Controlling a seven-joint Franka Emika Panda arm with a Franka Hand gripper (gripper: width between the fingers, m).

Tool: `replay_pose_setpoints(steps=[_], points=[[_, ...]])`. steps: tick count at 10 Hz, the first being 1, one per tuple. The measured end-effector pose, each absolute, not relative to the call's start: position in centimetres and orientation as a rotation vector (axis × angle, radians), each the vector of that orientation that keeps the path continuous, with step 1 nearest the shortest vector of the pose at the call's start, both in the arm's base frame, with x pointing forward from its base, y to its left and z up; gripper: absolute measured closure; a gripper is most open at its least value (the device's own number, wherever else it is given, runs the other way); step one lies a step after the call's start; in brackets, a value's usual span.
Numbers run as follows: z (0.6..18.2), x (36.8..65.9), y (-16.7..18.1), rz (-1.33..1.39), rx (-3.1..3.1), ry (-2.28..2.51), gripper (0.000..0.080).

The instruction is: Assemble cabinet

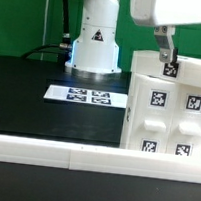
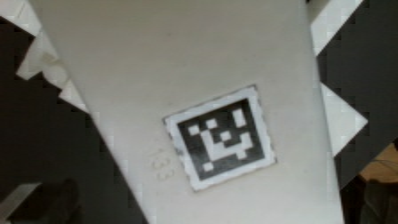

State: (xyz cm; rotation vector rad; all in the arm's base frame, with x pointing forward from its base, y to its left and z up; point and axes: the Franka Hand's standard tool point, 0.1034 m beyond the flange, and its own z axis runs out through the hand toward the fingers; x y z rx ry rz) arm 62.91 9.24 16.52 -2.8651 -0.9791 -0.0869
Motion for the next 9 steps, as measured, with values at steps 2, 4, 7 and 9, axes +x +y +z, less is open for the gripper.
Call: replay_pose_setpoints(steps=[2, 4, 7, 9], points=[[15.8, 62.5, 9.1, -0.102, -2.789, -1.206, 0.0002], [14.9, 61.9, 9.0, -0.094, -2.799, -1.188, 0.0002], [14.4, 61.6, 8.7, -0.098, -2.815, -1.162, 0.0002], [14.5, 61.7, 8.6, -0.100, -2.819, -1.153, 0.0131]])
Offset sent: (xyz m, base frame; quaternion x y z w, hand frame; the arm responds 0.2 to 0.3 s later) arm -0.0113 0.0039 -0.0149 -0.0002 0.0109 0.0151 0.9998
